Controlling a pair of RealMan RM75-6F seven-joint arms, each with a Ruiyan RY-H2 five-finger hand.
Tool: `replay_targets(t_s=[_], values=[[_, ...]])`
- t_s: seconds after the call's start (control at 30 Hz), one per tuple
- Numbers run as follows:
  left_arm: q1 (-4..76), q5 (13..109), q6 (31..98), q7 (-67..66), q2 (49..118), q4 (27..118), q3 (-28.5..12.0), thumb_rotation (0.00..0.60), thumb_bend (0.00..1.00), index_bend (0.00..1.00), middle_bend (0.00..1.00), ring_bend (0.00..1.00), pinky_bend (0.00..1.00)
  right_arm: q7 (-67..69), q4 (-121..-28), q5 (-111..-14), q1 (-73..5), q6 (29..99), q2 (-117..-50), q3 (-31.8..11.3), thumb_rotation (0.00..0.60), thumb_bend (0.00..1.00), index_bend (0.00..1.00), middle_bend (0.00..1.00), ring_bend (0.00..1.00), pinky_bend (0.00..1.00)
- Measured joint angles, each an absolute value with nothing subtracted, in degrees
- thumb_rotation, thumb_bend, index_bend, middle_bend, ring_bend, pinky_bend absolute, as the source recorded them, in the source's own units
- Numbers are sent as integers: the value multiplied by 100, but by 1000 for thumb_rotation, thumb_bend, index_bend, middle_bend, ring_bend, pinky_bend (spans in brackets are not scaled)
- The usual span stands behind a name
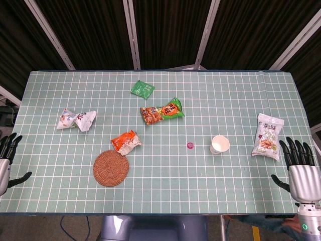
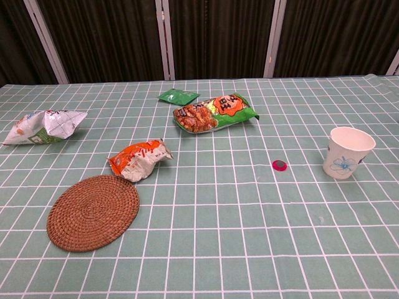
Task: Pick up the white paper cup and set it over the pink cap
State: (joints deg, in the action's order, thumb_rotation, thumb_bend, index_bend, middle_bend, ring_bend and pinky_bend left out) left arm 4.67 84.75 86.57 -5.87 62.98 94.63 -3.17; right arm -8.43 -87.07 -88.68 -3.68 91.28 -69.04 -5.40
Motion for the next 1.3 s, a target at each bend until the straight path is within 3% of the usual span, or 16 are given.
replay_targets(t_s=[0.23, 0.5, 0.8, 1.07, 1.3], values=[[465, 8418, 8624, -618, 6293, 9480, -318, 600, 0, 0, 0, 0, 0, -681, -8555, -9003, -412, 9138, -6987, -510, 600, 0, 0, 0, 0, 0], [464, 8442, 8674, -814, 6364, 9482, -327, 600, 0, 0, 0, 0, 0, -1161, -8325, -9456, -780, 8656, -7143, -340, 600, 0, 0, 0, 0, 0], [482, 8216, 8614, -959, 6463, 9433, -407, 600, 0, 0, 0, 0, 0, -2078, -7937, -10648, -1961, 7513, -7337, -172, 600, 0, 0, 0, 0, 0], [485, 8056, 8558, -891, 6459, 9366, -463, 600, 0, 0, 0, 0, 0, -2884, -7818, -10989, -2932, 6213, -7674, -182, 600, 0, 0, 0, 0, 0], [497, 7922, 8463, -763, 6428, 9294, -507, 600, 0, 0, 0, 0, 0, -3880, -7440, -11140, -3317, 5654, -8002, -251, 600, 0, 0, 0, 0, 0]])
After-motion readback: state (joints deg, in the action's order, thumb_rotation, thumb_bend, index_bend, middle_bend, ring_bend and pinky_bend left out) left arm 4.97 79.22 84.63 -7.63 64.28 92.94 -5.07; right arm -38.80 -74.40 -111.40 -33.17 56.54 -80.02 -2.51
